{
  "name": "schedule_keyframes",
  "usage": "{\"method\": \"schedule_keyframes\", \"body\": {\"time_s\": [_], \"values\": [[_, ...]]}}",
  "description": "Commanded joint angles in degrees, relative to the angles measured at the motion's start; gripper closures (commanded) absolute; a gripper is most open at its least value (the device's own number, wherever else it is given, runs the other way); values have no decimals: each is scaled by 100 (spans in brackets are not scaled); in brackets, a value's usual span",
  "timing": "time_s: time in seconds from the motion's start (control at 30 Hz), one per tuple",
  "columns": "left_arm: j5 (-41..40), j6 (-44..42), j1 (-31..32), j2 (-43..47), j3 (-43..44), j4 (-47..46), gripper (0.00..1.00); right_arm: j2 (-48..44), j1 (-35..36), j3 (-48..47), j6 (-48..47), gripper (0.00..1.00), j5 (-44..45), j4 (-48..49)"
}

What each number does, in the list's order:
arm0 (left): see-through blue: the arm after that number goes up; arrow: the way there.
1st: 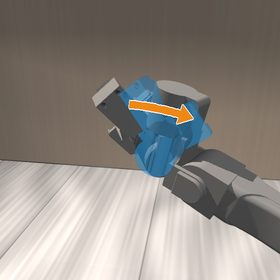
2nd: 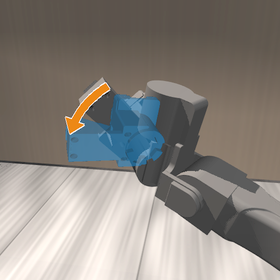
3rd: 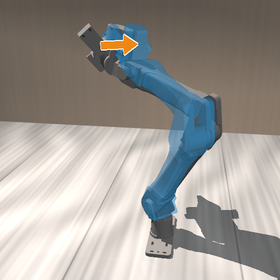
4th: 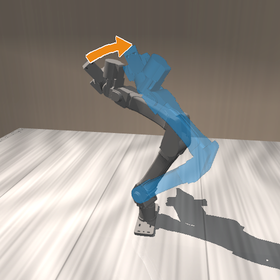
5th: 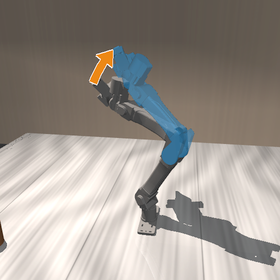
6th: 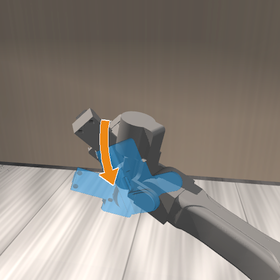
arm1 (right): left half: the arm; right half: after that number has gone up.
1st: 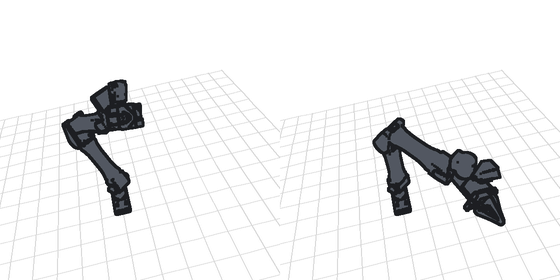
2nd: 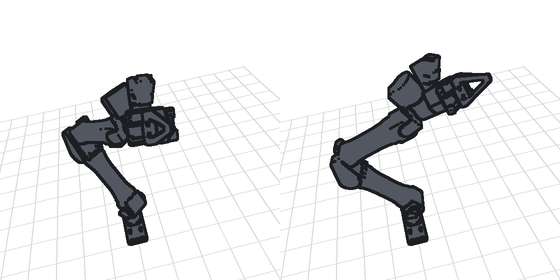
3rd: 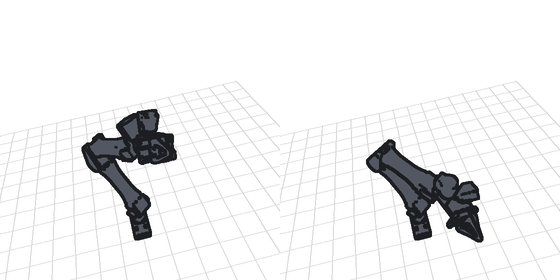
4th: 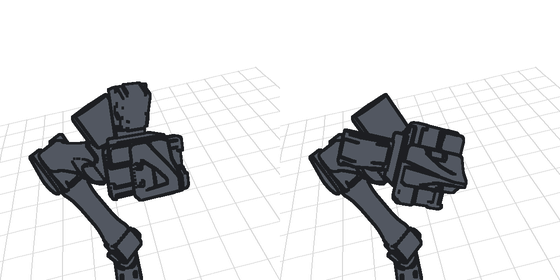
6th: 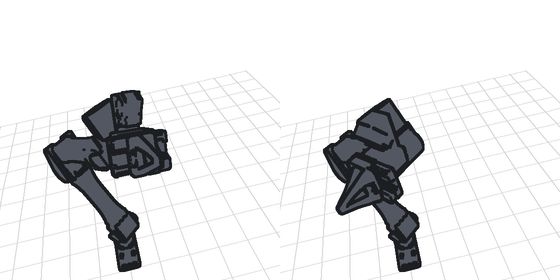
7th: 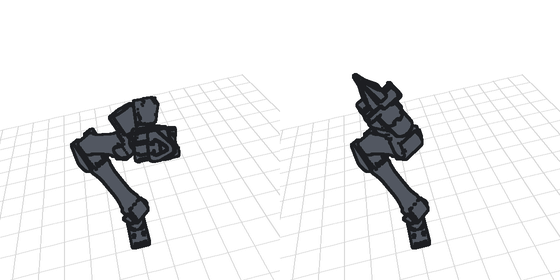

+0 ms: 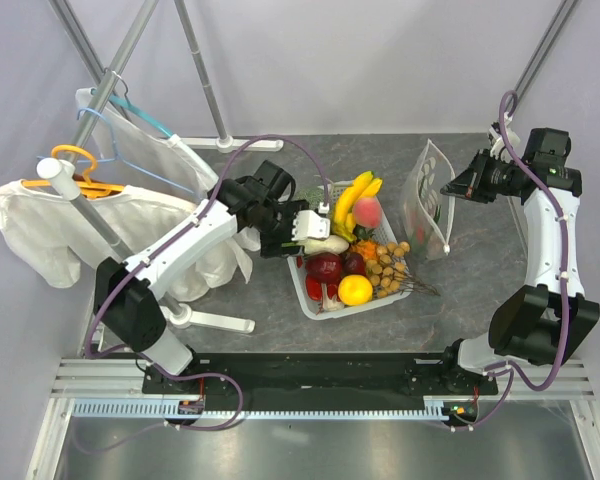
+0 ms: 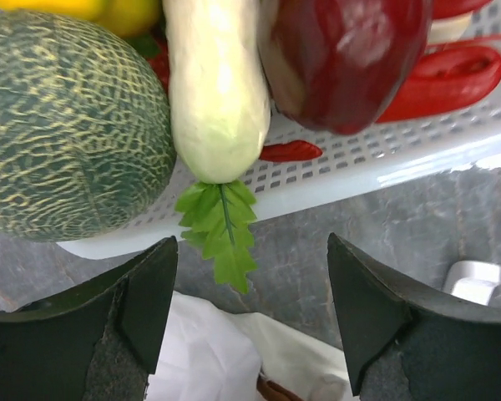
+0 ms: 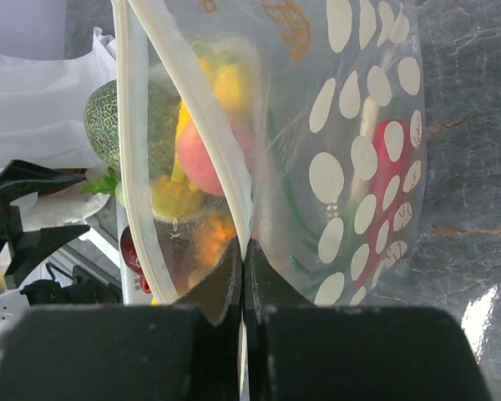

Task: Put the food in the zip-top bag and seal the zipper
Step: Pick up the fake vegetable from the bin.

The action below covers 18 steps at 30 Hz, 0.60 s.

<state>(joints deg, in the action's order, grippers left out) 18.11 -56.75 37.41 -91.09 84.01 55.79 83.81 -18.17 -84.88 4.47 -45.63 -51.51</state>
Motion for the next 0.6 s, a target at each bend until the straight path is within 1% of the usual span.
{"method": "schedule_keyframes", "body": {"time_s": [0.0,0.07,0.17,0.27,0.43,0.57], "values": [[193,-890,-41,154,-262,-806,22,-128,-11,-11,-95,100,-175,35],[307,-995,-41,127,-402,-885,25,-111,-19,-28,-95,100,-166,27],[500,-1267,-32,240,-701,-1254,28,-93,-11,-20,-113,100,-166,27],[659,-1663,12,495,-1061,-1597,28,-93,-19,-20,-165,100,-166,-17],[501,-2303,258,689,-1579,-1992,24,-23,-11,-11,-166,100,-227,-44],[404,-2498,381,724,-1817,-2484,23,21,-19,-28,-139,100,-289,-79]]}}
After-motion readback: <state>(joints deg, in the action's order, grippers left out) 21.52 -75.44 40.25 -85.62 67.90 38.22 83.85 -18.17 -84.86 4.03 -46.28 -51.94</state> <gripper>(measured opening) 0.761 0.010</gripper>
